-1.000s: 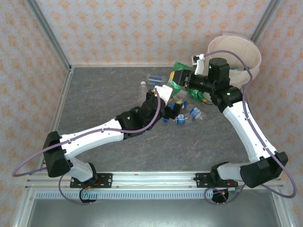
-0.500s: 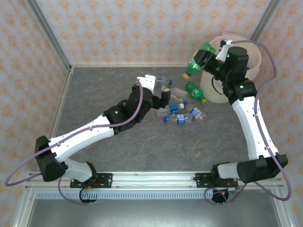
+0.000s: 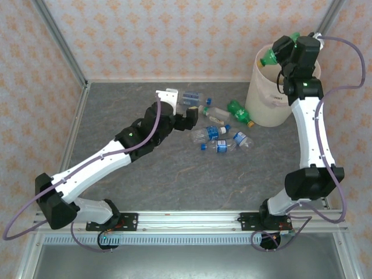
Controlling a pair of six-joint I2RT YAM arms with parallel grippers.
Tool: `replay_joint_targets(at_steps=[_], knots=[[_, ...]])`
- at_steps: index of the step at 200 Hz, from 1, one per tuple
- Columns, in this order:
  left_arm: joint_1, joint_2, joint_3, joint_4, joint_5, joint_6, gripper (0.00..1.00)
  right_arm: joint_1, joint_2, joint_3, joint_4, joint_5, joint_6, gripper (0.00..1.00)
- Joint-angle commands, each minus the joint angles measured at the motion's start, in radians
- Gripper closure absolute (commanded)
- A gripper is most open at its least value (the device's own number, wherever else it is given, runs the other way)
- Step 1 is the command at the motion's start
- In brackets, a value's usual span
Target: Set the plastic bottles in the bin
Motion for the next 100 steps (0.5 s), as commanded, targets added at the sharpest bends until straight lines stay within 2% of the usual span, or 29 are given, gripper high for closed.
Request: replay_joint_targets(at_steps=[1,46,90,100], knots=[[0.003,-0.048,-0.041,0.021,0.046,-0.008,0.01,-0.016,0.047,0.083,0.023,0.192,0.013,0.55],[0.003,-0.079,-0.069,-0.019,0.006,0.013,0.01,-0.033,0.214,0.225,-0.033,0.304,-0.011,0.55],[0.003,-0.081,-0.072,-0.057,-0.043,0.012,0.01,-0.033,0.384,0.375,-0.075,0.294,-0.049,0.5],[0.003,-0.084,-0.08,-0.061,-0.062,-0.004,0.01,-0.033,0.419,0.42,-0.095,0.289,-0.051,0.45]])
